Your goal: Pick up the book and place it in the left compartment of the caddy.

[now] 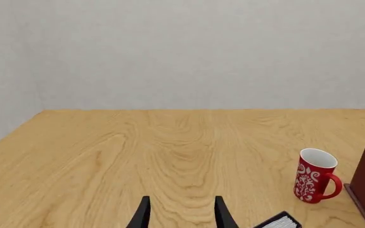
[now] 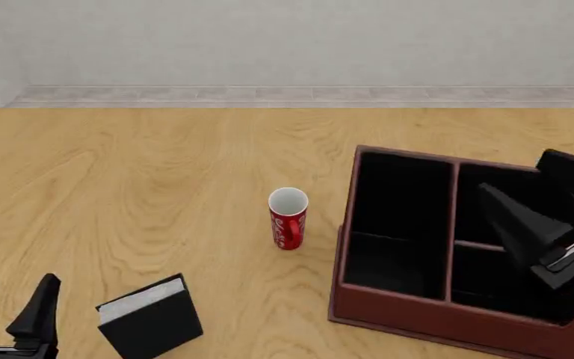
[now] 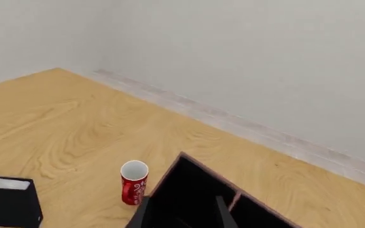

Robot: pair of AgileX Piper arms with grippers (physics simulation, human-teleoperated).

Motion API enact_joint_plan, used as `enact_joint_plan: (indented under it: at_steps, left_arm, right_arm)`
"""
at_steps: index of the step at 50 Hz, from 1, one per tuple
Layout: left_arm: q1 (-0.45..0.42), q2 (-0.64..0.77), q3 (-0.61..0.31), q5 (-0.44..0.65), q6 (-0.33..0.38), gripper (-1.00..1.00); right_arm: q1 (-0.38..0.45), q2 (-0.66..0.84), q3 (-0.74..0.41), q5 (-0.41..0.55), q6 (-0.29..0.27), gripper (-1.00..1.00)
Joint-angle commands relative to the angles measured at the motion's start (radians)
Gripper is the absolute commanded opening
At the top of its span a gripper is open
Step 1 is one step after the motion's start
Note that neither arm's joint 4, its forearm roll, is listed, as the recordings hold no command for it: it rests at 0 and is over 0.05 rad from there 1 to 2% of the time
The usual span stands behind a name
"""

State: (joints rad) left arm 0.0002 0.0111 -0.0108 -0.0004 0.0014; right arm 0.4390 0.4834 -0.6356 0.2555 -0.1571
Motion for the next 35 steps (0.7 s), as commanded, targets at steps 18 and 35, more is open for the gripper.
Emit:
enact_joint_plan:
  at_steps: [18,35]
  left_arm:
    - [0.0,-0.003,0.007,-0.004,0.001,1.0]
    - [0.0,-0.001,0.006,-0.005,0.001,1.0]
  right_arm:
    - [0.339,0.485,-0.545,0.342,-0.331,1.0]
    - [0.414,0.678,-0.692,0.484,-0.549,1.0]
